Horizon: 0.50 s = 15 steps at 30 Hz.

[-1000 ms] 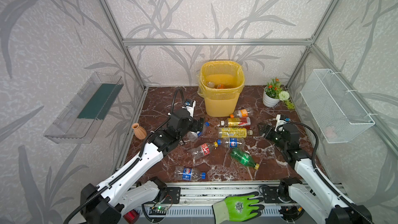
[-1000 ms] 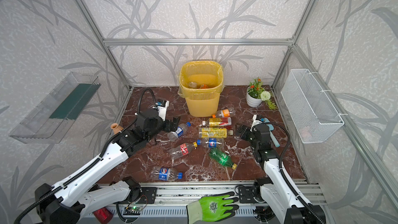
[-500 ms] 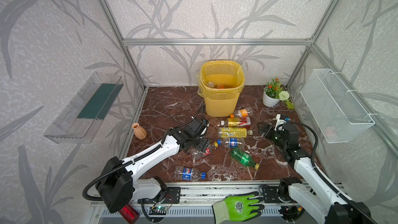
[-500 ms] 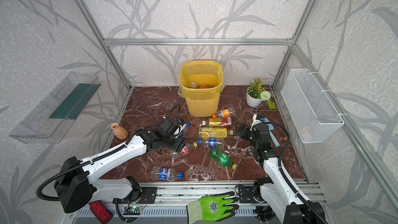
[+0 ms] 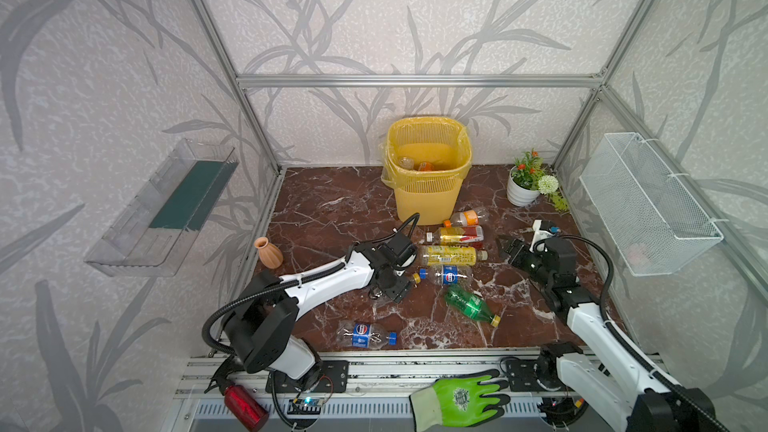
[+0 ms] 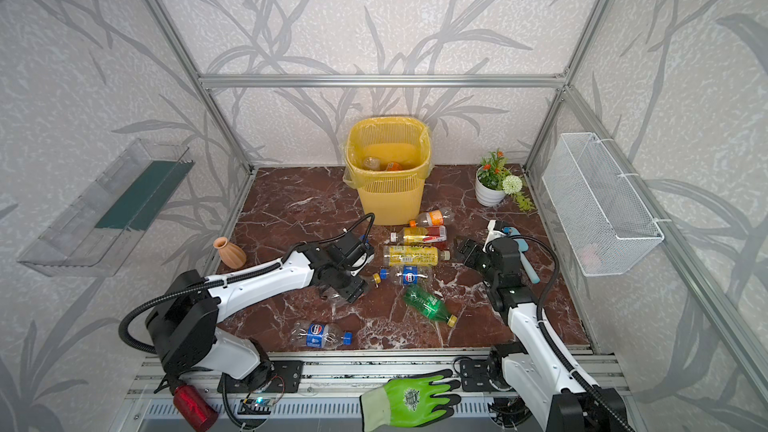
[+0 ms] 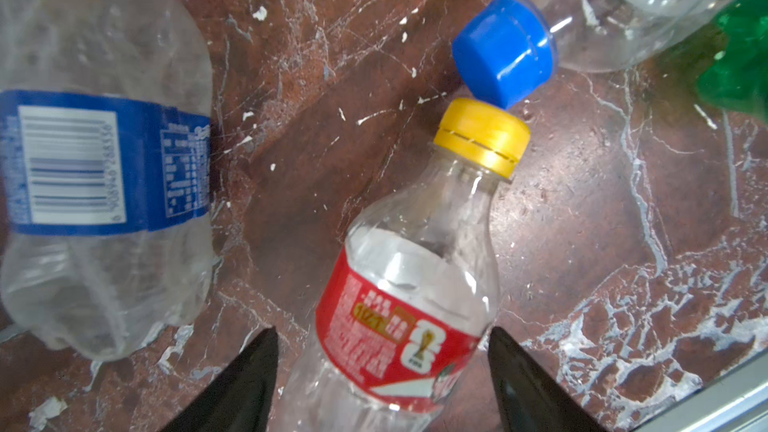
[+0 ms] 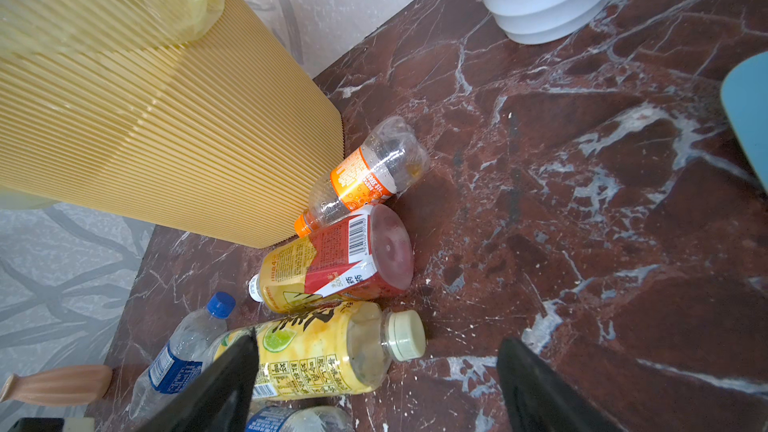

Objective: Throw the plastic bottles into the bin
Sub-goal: 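Lower the left gripper onto the yellow-capped red-label bottle and grasp it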

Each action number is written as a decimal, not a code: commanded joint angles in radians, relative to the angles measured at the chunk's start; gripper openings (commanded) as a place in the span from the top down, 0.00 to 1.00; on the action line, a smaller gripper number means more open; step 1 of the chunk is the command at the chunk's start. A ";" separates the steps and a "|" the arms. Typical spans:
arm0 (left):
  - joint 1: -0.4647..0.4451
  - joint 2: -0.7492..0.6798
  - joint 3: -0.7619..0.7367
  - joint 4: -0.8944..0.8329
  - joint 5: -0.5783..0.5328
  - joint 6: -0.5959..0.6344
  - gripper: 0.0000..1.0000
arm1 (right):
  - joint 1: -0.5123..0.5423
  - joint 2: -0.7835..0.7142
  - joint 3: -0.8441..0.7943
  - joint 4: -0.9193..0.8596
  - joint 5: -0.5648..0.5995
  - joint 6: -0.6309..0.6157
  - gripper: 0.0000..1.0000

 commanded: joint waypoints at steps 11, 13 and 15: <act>-0.004 0.138 0.083 -0.050 0.018 0.085 0.27 | 0.005 -0.036 0.007 0.007 0.034 -0.022 0.08; -0.005 0.153 0.091 -0.059 0.015 0.087 0.30 | 0.004 -0.036 0.007 0.007 0.035 -0.022 0.08; -0.005 0.161 0.096 -0.062 0.012 0.089 0.34 | 0.005 -0.036 0.006 0.007 0.036 -0.024 0.08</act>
